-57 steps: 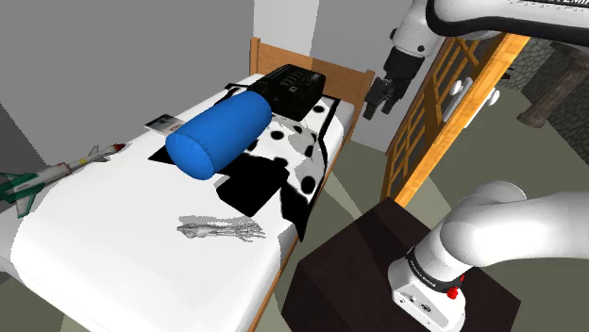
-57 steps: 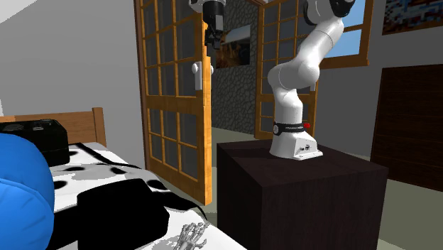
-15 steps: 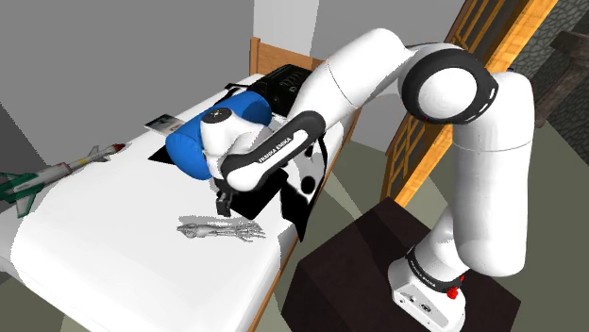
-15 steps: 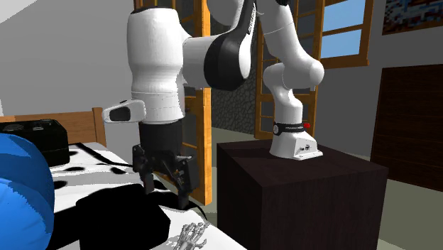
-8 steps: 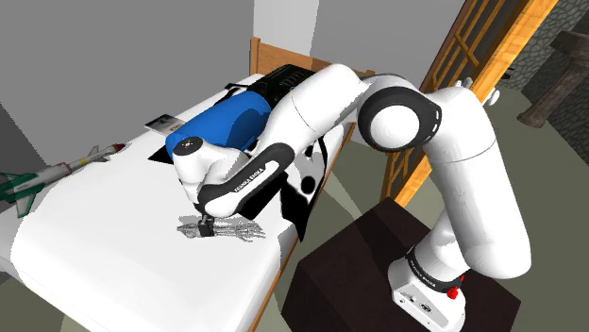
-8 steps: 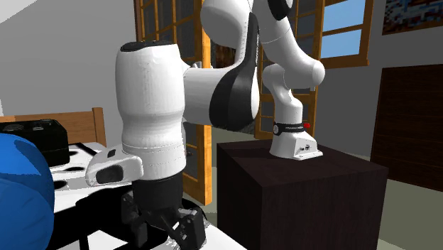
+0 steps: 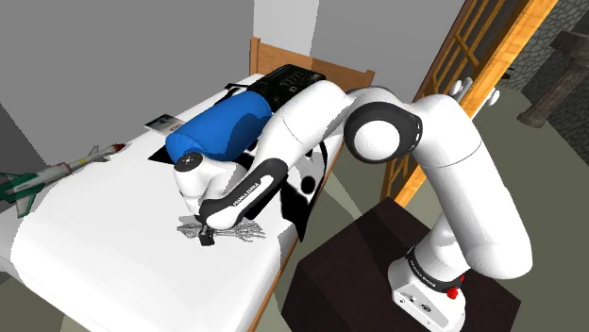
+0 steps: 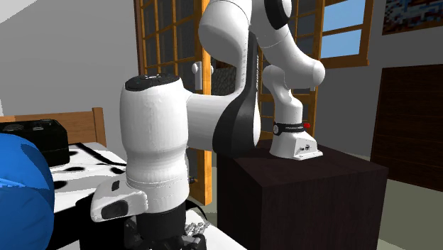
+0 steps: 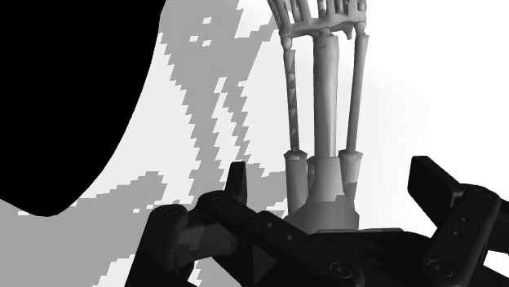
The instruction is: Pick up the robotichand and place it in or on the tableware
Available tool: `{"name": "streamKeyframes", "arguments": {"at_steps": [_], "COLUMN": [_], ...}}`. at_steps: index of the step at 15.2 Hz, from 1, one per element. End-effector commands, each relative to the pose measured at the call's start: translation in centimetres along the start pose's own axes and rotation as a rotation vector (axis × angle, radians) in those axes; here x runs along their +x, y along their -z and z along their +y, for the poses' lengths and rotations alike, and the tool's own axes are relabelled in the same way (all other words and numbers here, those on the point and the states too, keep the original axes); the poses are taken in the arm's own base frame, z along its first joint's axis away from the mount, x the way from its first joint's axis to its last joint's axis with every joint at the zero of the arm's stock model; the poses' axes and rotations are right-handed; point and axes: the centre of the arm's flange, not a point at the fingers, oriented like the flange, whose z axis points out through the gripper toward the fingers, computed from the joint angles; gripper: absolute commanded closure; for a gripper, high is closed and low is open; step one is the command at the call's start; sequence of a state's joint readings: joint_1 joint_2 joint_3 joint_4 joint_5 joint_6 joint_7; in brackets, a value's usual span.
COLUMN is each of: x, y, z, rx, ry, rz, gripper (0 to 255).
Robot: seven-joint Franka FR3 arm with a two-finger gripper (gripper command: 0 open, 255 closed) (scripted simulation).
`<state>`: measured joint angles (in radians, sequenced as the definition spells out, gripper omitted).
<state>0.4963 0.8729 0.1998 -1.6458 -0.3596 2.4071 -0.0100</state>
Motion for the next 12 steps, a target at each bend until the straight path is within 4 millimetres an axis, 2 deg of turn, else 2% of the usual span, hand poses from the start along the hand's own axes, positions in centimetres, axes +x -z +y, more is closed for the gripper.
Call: {"name": "streamKeyframes", "arguments": {"at_steps": [1, 7, 8, 12], "x": [0.04, 0.04, 0.04, 0.04], "y": [-0.47, -0.46, -0.46, -0.46], "z": [0.15, 0.14, 0.14, 0.14], "rx": [0.000, 0.000, 0.000, 0.000], "ry": [0.000, 0.000, 0.000, 0.000], "rz": [0.000, 0.000, 0.000, 0.000], "gripper": [0, 0, 255, 255]}}
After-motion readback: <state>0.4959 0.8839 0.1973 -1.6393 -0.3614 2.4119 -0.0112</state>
